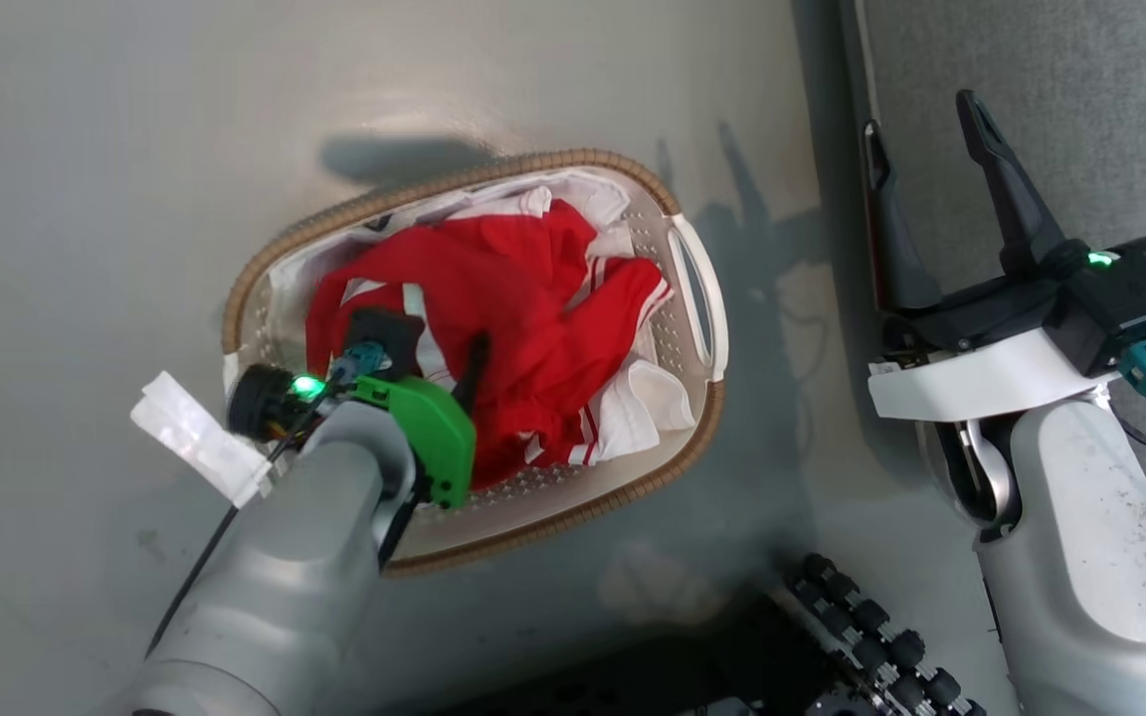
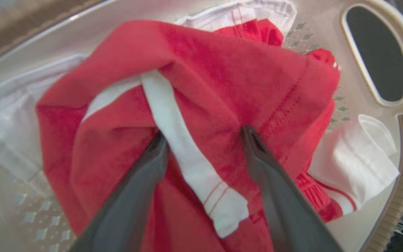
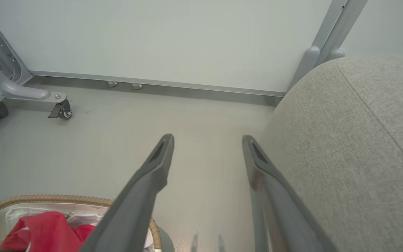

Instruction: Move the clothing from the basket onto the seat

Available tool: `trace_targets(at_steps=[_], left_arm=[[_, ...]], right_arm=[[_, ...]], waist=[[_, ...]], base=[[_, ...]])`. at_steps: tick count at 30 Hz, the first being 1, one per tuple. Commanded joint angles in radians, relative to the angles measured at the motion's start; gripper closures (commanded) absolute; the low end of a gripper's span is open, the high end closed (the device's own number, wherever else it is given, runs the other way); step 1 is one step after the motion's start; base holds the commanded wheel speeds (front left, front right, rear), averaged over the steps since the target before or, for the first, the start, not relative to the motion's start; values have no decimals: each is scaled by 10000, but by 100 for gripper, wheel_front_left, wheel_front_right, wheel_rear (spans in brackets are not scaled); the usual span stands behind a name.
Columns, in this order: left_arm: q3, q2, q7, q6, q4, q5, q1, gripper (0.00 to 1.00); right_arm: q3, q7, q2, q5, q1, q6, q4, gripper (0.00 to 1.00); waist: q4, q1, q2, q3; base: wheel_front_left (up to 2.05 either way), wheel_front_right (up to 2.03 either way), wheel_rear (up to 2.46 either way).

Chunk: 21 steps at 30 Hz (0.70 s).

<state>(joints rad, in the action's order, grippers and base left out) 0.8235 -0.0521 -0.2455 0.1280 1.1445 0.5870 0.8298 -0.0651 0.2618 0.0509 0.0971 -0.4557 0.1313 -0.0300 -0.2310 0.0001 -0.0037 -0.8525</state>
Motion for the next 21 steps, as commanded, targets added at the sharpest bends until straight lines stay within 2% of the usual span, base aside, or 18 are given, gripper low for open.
trace_targets(at_steps=[1,2,3,4,10,21], left_arm=[[149,-4,-45,37,-172,285,-18,0],[340,-33,-105,35,-345,377,12,0],[553,-28,-136,35,-481,460,17,29],[735,-74,-128,35,-551,564,31,100],[1258,-253,-204,35,-959,1130,-123,100],[696,-490,-200,36,-2242,724,-1286,100]], right_arm=[[-21,47,14,63,-133,-8,-36,0],[-68,47,6,96,-155,-8,-39,0],[-86,49,9,112,-187,-8,-66,0],[-100,49,13,123,-216,-8,-94,0],[-65,47,14,180,-228,-8,-296,0],[-121,47,17,106,352,-8,-990,0]], waist=[[-69,-1,37,-344],[-55,-1,37,-348],[-51,-1,37,-341],[-39,-1,37,-311],[59,-1,37,232],[508,-1,37,2431]], base=[[0,0,0],[0,0,0],[0,0,0],[0,0,0],[0,0,0],[0,0,0]])
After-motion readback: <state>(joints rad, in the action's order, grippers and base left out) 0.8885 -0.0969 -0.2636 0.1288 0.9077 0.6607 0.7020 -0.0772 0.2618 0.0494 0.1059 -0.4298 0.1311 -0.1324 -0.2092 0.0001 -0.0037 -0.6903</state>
